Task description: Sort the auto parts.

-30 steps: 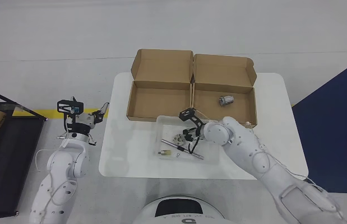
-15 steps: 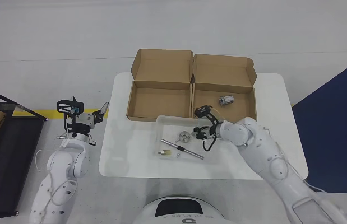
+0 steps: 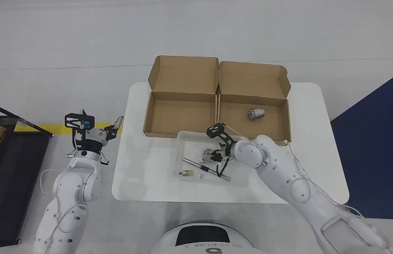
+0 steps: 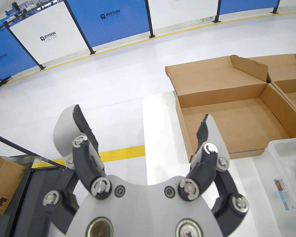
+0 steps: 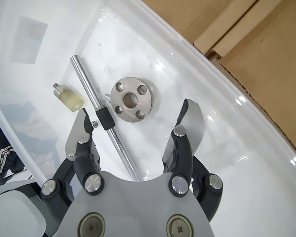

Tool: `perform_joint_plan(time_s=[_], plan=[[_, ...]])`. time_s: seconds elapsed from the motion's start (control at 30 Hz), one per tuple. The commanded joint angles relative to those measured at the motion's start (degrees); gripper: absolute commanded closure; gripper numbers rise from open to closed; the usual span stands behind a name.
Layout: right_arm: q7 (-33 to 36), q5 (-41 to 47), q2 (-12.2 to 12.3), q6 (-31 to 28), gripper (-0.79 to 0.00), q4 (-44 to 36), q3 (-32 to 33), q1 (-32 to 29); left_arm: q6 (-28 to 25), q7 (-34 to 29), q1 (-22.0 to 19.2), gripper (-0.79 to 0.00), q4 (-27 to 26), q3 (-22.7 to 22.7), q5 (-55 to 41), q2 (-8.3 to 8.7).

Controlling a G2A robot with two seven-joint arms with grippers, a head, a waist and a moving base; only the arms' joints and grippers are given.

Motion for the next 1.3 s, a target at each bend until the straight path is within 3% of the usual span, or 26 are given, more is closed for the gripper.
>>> perform_joint_plan(time_s=[0.0,0.13,0.3,0.47,0.5,0.77,0.8,0.9,1.27], plan=[[-0.83,-0.74,-0.43,0.55,-0.653,0.83,-0.84,0.56,0.00,0.00,0.00,-0.785,0.00,0.00,0.00,0.00],[-1.62,-2.62,-1.33,1.85,-0.665,2.41,-2.81,1.47,0.00,0.00,0.00,-0.785,0.00,0.00,0.00,0.00],[-2.15,-3.80,-2.55,3.15,-0.619,4.37,-4.80,2.84,0.00,0.00,0.00,-0.785,0.00,0.00,0.00,0.00],[-2.35,-4.04,-3.39,3.28,-0.456,5.56,-5.72,3.68,0.00,0.00,0.00,-0.785,0.00,0.00,0.00,0.00],[-2.42,-4.08,-3.51,3.29,-0.391,5.76,-5.79,3.77,0.00,0.00,0.00,-0.785,0.00,0.00,0.00,0.00],[-2.28,-4.90,-4.28,4.70,-0.262,7.11,-6.03,4.32,0.00,0.00,0.00,-0.785,0.00,0.00,0.00,0.00],[-2.14,-4.91,-4.32,4.66,-0.225,7.19,-5.95,4.39,0.00,0.00,0.00,-0.785,0.00,0.00,0.00,0.00],[-1.67,-4.05,-4.24,3.53,0.000,6.80,-5.15,4.27,0.00,0.00,0.00,-0.785,0.00,0.00,0.00,0.00],[0.55,-1.82,-0.98,-2.46,0.000,0.75,3.25,-0.82,0.00,0.00,0.00,-0.785,0.00,0.00,0.00,0.00]])
